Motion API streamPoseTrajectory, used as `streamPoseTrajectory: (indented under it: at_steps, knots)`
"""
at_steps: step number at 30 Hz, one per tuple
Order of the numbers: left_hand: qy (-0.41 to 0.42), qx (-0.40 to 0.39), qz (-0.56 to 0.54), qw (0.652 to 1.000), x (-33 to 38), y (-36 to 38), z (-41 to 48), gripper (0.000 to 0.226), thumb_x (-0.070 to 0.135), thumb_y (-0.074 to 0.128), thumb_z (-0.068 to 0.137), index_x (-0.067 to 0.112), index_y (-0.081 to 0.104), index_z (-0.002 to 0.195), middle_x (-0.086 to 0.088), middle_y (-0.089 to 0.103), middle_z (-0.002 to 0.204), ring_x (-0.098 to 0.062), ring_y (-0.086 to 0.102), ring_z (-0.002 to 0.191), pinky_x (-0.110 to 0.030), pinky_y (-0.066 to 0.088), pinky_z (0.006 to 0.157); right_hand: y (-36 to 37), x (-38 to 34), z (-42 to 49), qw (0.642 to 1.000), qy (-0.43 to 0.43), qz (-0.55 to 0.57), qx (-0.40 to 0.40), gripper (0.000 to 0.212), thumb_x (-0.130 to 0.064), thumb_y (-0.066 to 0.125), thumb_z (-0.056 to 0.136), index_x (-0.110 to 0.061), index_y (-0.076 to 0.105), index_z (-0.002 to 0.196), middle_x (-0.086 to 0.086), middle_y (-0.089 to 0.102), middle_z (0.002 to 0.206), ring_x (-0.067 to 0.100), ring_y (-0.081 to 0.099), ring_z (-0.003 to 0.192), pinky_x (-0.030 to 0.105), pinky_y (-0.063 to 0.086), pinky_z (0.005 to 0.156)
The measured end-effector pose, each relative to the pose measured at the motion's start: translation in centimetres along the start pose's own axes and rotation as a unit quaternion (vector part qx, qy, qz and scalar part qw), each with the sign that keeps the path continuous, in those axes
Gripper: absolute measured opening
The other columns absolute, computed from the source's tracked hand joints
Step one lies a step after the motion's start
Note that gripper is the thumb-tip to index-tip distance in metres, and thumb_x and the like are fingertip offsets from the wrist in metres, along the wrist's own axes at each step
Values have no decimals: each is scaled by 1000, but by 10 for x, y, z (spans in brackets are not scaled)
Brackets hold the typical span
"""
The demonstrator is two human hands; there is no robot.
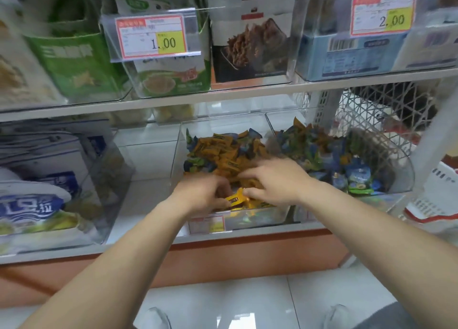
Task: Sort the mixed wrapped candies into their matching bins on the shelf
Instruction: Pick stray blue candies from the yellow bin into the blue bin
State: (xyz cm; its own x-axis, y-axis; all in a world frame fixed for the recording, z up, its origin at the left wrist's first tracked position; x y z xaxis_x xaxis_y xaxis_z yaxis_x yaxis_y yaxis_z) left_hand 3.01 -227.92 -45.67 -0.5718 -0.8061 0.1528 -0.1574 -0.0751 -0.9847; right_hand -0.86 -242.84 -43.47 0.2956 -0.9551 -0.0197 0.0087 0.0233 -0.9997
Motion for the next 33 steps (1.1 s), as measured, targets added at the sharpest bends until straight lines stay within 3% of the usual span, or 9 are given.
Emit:
streamPoseTrajectory:
  at_steps: [4, 8, 11, 14, 18, 22, 25, 28, 33]
  knots:
    - [-8, 53, 53, 997, -13, -12, -1, 24, 47, 60, 87, 31, 65, 103, 6, 68, 102, -19, 63, 95, -32, 51, 76, 2, 0, 12, 997, 17, -74, 19, 46, -70, 51, 84, -48, 60, 124, -5, 52, 130, 25, 44, 130, 44, 35, 109]
    - [-6, 106, 43, 993, -16, -17, -2, 29, 19, 60, 85, 34, 59, 110, 6, 62, 115, -22, 56, 110, -35, 40, 90, -4, 1, 19, 995, 59, -69, 52, 43, -57, 59, 86, -40, 60, 126, -1, 53, 130, 31, 39, 130, 44, 41, 106]
    - [19, 101, -11, 995, -14, -18, 1, 32, 9, 61, 81, 35, 67, 99, 11, 59, 110, -15, 55, 106, -27, 34, 80, -12, -4, 21, 993, 36, -62, 97, 34, -36, 60, 88, -36, 64, 122, -5, 56, 129, 27, 47, 124, 41, 46, 100]
    - [59, 58, -62, 995, -4, -16, 4, 25, 15, 62, 82, 35, 74, 89, 18, 65, 98, -8, 59, 97, -21, 40, 72, -2, -10, 24, 999, -12, -8, 36, 35, -19, 56, 89, -40, 66, 115, -13, 63, 120, 20, 58, 110, 39, 55, 83]
    - [44, -14, -83, 996, -2, -1, 6, 18, 35, 62, 88, 36, 75, 100, 16, 72, 99, -7, 64, 92, -27, 53, 77, 4, -5, 24, 999, -29, -30, -22, 26, -40, 49, 90, -39, 70, 105, -13, 63, 113, 18, 60, 98, 37, 56, 77]
    - [14, 26, -4, 1000, 0, -2, 11, 22, 45, 63, 89, 33, 68, 107, 6, 70, 101, -19, 64, 92, -32, 54, 73, 7, -3, 29, 997, -9, -51, -50, 42, -61, 46, 90, -29, 73, 87, -6, 66, 92, 19, 63, 84, 35, 57, 69]
    - [-21, 43, 50, 998, -1, -1, 15, 19, 36, 62, 89, 21, 67, 100, -5, 69, 96, -28, 64, 87, -34, 54, 68, 10, -8, 29, 998, -24, -44, -40, 26, -51, 56, 89, -35, 71, 104, -7, 64, 103, 21, 61, 97, 37, 56, 72]
    - [-9, -9, -39, 999, -4, 11, 14, 19, 32, 68, 85, 21, 70, 100, -3, 70, 99, -24, 65, 90, -37, 56, 76, 11, -9, 26, 999, -23, -14, -47, 36, -48, 53, 92, -46, 59, 127, -8, 62, 123, 20, 57, 113, 36, 54, 82]
    - [-29, -19, -196, 980, -16, 19, 8, 24, 36, 83, 74, 27, 71, 93, 12, 70, 88, -9, 66, 84, -30, 56, 74, 25, -16, 30, 995, -33, -7, -98, 36, -51, 46, 97, -44, 59, 129, -6, 59, 123, 24, 52, 118, 39, 46, 91]
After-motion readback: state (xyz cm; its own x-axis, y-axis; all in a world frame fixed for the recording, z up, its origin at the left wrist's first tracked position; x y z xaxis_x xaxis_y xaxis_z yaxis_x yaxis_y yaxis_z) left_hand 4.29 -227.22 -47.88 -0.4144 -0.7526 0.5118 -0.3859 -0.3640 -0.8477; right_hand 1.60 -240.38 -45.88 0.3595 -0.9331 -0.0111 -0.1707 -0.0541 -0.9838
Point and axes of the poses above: each hand's wrist, its own z-axis towards the middle knuckle, its own y-axis out of the palm, x = y × z, the point moved 7 cm from there along z, towards the middle knuckle
